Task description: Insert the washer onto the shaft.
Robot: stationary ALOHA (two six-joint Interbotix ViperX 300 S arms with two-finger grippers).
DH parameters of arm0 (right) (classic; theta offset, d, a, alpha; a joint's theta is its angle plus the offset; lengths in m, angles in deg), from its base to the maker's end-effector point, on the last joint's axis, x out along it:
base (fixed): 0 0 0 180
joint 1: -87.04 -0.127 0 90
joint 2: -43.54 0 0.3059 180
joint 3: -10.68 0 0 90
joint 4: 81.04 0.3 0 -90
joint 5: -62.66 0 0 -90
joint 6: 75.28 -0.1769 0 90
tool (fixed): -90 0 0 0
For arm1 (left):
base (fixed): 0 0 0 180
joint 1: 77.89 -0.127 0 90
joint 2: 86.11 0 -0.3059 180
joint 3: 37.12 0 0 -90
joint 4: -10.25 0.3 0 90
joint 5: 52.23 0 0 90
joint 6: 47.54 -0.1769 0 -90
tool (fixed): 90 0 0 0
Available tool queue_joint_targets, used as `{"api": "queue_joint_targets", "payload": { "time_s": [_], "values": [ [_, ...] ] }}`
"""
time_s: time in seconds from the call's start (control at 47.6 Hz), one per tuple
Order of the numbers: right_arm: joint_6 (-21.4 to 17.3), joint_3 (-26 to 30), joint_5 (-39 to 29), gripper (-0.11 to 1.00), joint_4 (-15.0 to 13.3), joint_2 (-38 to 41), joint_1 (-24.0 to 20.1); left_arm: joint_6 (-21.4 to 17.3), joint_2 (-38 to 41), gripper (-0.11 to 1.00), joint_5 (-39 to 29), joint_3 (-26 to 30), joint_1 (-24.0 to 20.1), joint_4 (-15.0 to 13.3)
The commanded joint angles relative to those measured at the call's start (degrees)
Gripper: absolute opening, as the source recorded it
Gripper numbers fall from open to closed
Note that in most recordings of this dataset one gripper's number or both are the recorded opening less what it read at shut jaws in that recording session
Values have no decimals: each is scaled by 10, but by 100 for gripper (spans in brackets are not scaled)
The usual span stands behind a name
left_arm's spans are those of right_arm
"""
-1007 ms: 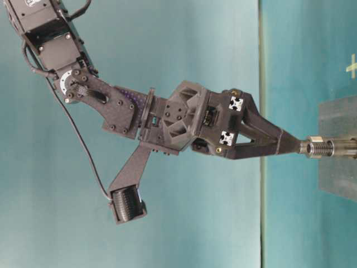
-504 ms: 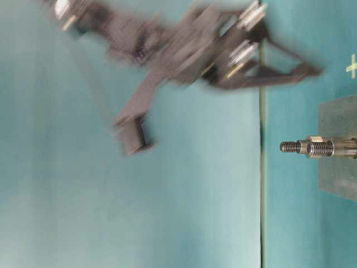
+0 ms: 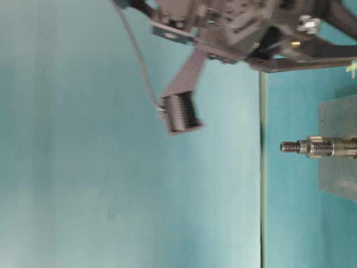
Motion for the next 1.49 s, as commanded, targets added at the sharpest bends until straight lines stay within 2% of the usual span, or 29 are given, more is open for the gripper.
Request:
{"api": "queue_joint_targets", "payload": {
  "time_s": [0.0,0.252,0.441,0.756,1.007,1.259,1.469],
  "values": [
    [-6,4,4,80,0,-4,-4,0,-2,0,4,11,1,1],
    [-7,4,9,79,0,10,-6,0,-1,0,4,11,1,2],
    [-8,2,9,74,-1,13,-9,0,-1,0,4,11,1,2],
    [-11,2,9,54,0,19,-8,1,1,0,4,11,1,2],
    [-45,0,3,33,-8,20,0,1,2,0,4,11,1,2],
    [-60,8,-7,33,-25,-4,4,2,3,0,4,11,1,2],
    [-59,40,-57,33,-28,-35,1,2,3,0,4,11,1,2]
  ]
}}
